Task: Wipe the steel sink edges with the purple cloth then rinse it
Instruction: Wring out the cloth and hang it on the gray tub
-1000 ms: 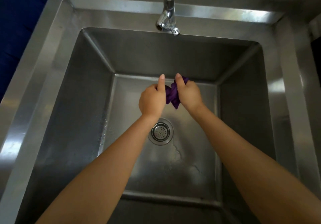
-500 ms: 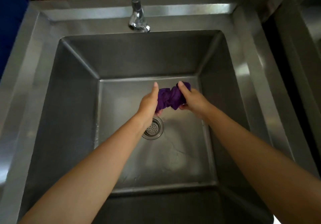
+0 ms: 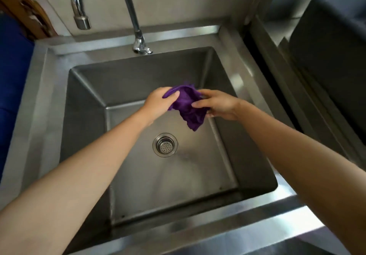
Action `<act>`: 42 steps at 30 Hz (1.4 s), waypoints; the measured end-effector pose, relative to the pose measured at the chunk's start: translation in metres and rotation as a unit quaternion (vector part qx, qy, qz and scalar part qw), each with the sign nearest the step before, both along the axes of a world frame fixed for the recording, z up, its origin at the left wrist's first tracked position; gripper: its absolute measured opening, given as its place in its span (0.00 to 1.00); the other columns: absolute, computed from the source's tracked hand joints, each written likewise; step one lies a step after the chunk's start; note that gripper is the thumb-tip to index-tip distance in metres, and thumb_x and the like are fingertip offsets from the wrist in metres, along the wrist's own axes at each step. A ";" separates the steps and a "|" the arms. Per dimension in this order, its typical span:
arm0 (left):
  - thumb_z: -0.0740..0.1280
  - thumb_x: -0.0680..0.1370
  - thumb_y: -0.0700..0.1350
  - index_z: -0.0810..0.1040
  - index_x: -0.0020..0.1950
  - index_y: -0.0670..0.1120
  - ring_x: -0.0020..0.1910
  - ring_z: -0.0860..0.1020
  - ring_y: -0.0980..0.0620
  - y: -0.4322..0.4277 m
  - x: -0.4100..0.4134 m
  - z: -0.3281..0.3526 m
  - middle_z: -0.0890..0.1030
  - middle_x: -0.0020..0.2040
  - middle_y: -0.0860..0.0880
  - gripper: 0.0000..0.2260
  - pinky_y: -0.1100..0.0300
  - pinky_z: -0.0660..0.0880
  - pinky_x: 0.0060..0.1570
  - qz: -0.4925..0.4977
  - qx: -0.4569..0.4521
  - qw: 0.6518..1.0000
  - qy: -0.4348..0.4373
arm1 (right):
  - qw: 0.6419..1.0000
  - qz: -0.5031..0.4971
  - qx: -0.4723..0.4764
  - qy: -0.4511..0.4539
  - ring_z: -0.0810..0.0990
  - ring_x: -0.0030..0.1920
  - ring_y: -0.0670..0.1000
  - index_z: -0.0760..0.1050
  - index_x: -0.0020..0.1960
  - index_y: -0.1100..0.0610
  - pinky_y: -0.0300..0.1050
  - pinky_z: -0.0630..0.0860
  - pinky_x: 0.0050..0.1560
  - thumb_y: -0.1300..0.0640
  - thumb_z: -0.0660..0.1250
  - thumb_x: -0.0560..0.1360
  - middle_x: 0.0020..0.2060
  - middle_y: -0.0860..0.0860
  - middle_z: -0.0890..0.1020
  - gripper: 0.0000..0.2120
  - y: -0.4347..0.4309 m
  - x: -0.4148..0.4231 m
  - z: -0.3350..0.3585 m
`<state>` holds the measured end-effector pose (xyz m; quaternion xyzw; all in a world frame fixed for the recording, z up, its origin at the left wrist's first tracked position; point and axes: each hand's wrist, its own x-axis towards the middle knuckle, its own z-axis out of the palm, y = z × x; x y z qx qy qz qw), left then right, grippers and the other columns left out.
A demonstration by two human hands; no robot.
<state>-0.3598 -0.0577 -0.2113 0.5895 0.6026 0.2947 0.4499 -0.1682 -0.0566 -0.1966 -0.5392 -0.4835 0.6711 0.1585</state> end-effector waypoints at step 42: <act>0.64 0.77 0.44 0.82 0.49 0.47 0.44 0.79 0.51 -0.044 0.192 0.396 0.83 0.44 0.47 0.08 0.61 0.75 0.42 -0.129 0.280 0.951 -0.014 | 0.905 -0.083 0.350 -0.227 0.80 0.49 0.49 0.75 0.58 0.54 0.45 0.77 0.51 0.44 0.62 0.76 0.48 0.50 0.81 0.17 -0.104 0.174 0.418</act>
